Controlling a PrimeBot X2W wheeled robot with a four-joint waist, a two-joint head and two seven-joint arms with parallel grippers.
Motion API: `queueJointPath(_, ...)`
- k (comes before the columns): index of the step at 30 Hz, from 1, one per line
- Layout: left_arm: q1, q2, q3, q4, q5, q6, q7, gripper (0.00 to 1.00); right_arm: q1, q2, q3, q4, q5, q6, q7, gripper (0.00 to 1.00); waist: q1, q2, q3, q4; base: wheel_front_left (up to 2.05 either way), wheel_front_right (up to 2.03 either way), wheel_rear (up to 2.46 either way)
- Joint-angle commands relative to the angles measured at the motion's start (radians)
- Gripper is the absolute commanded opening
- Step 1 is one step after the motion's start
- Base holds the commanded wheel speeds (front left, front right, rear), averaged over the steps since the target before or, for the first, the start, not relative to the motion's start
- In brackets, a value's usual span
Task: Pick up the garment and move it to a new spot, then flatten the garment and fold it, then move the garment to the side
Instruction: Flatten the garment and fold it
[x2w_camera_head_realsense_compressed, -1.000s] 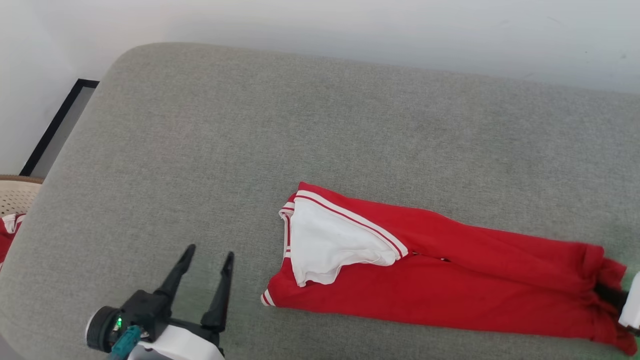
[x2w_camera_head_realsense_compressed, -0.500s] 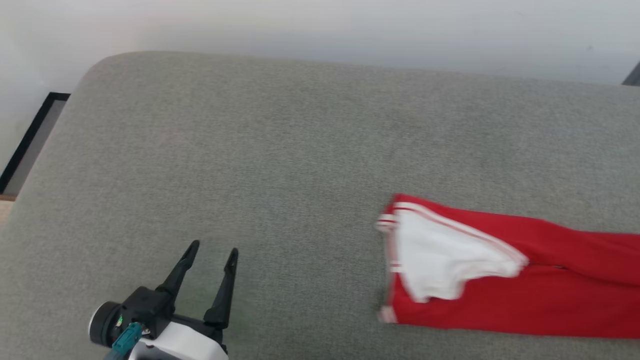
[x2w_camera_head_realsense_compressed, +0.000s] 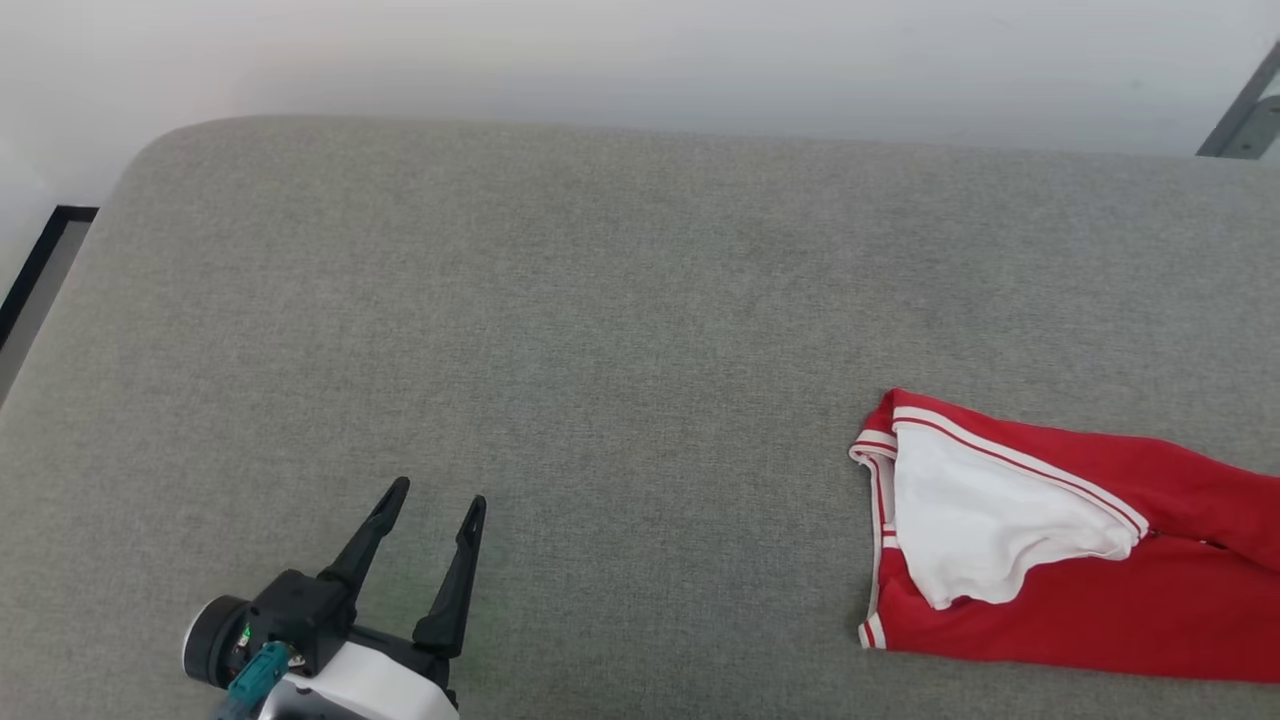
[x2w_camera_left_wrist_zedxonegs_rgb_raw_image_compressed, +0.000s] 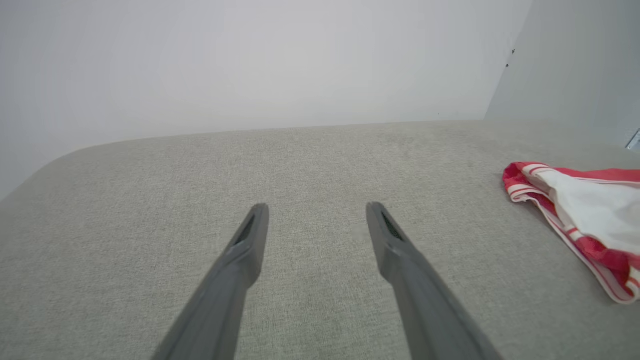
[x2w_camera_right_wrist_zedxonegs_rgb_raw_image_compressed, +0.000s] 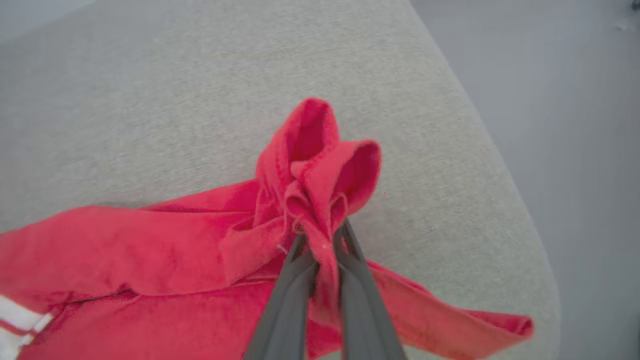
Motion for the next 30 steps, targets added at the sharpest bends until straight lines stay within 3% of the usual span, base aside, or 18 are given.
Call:
queueJointPath(1, -0.004, -0.003, 0.003, 0.005, -0.006, 0.001, -0.005, 1.0, 0.006, 0.016, 0.041, -0.044, 0.01, -0.001, 0.016, 0.0, 0.0, -0.0001, -0.005, -0.005, 0.0, 0.0, 0.0)
queueJointPath(11, -0.009, 0.008, -0.035, 0.007, -0.025, 0.001, -0.005, 1.0, 0.063, 0.084, 0.35, -0.456, 0.086, -0.001, 0.161, 0.0, 0.0, -0.0001, -0.019, -0.009, 0.0, 0.0, 0.0)
queueJointPath(15, -0.016, 0.016, -0.039, 0.006, -0.044, 0.001, -0.005, 1.0, 0.062, 0.106, 0.449, -0.551, 0.098, -0.001, 0.206, 0.0, 0.0, -0.0001, -0.015, 0.001, 0.0, 0.0, 0.0)
queueJointPath(22, -0.031, 0.017, -0.043, 0.011, -0.051, 0.001, -0.005, 1.0, 0.013, 0.14, 0.562, -0.582, 0.1, -0.001, 0.224, 0.0, 0.0, -0.0001, 0.003, 0.018, 0.0, 0.0, 0.0)
queueJointPath(30, -0.067, 0.015, -0.073, 0.021, -0.074, 0.001, -0.005, 1.0, -0.067, 0.167, 0.691, -0.477, 0.101, -0.001, 0.176, 0.0, 0.0, -0.0001, 0.024, 0.042, 0.0, 0.0, 0.0)
